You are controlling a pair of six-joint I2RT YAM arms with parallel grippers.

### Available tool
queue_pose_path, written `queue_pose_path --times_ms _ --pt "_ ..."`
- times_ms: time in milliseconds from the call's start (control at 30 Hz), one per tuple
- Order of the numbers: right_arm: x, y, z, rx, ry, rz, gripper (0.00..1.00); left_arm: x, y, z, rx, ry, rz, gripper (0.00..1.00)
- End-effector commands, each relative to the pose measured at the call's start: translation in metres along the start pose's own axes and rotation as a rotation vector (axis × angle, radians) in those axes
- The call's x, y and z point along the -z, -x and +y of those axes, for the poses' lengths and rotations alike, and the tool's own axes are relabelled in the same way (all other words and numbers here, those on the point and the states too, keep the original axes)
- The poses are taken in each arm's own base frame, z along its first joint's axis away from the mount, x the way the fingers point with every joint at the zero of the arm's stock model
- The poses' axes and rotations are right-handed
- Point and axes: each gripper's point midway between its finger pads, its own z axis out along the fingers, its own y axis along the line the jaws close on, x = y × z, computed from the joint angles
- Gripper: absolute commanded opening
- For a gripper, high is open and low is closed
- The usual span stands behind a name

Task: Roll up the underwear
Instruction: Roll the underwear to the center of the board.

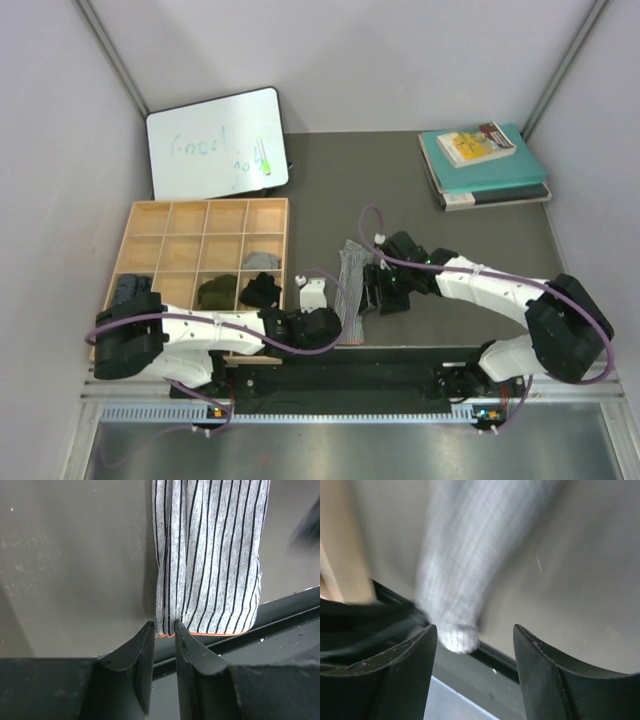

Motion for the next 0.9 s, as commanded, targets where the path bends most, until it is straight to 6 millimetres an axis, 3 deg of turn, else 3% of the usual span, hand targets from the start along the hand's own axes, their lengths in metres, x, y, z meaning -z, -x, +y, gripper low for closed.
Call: queue_pose_path --times_ms 0,367,633,800,867 --pt "-0.009 -0.029 0.016 -0.123 0.129 0.019 0.61 0.001 0.0 -0.001 0.002 -0.021 -0.001 0.27" --pt "-0.016 -0.06 0.018 -0.157 0.192 0.06 0.57 0.002 0.0 -0.002 -0.004 -0.028 -0.001 0.27" --pt "-0.028 -0.068 0.022 -0.144 0.208 0.101 0.54 0.001 0.0 -0.003 -0.005 -0.024 0.002 0.27" --pt "-0.035 -0.075 0.015 -0.148 0.173 0.132 0.4 0.001 0.002 -0.004 -0.008 -0.027 -0.006 0.27" --pt "-0.036 -0.078 0.01 -0.154 0.146 0.139 0.23 0.002 0.002 -0.004 -0.008 -0.026 -0.009 0.28"
